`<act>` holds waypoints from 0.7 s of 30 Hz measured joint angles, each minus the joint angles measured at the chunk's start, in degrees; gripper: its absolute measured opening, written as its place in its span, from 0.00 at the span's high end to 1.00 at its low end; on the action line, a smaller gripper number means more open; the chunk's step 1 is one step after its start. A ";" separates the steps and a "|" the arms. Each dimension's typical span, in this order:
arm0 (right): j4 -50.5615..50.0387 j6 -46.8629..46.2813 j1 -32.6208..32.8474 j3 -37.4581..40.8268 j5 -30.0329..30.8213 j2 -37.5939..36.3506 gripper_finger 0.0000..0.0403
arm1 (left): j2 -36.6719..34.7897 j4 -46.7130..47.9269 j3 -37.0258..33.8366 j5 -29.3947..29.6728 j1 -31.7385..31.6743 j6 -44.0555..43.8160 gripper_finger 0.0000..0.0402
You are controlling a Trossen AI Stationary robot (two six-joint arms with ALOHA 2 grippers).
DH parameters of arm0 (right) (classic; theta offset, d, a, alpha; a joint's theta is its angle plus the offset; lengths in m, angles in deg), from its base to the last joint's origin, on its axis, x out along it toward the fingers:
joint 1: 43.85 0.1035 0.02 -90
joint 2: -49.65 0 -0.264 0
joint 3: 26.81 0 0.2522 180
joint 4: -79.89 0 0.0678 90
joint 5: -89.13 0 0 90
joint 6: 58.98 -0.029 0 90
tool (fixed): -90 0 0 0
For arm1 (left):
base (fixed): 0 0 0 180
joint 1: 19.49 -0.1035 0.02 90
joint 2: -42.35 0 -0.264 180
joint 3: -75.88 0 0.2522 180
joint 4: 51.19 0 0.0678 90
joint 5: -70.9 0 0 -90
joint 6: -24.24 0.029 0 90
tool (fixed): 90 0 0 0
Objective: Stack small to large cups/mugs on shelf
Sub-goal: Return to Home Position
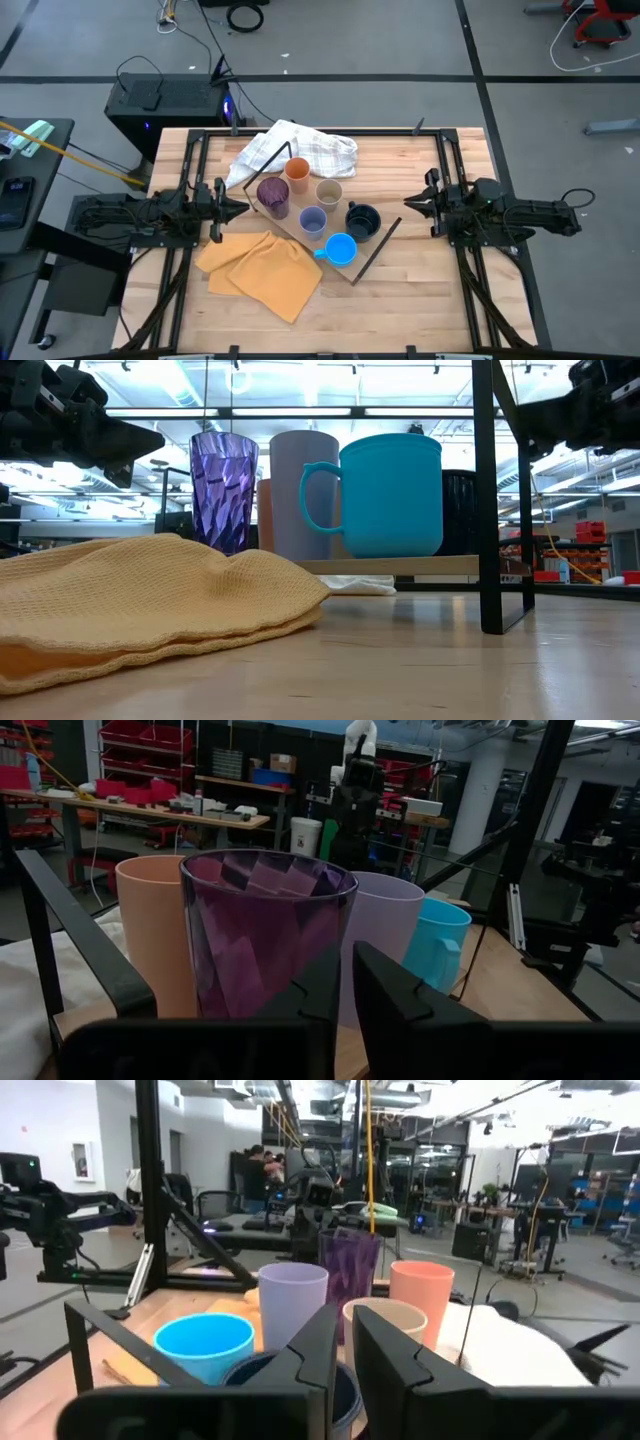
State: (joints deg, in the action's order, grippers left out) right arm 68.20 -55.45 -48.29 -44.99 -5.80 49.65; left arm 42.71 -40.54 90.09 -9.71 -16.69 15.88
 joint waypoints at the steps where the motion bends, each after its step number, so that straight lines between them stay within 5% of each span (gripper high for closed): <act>1: 0.95 -0.26 0.00 0.65 0.01 -0.01 0.89 | 0.00 0.00 0.00 0.00 -0.01 0.00 0.90; 21: 3.28 -0.57 -0.02 1.85 0.63 -0.01 0.89 | 0.00 0.00 0.00 0.00 0.01 0.00 0.91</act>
State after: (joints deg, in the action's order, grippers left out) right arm 71.48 -56.02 -48.32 -43.14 -5.17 49.64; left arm 42.71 -40.54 90.09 -9.71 -16.68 15.88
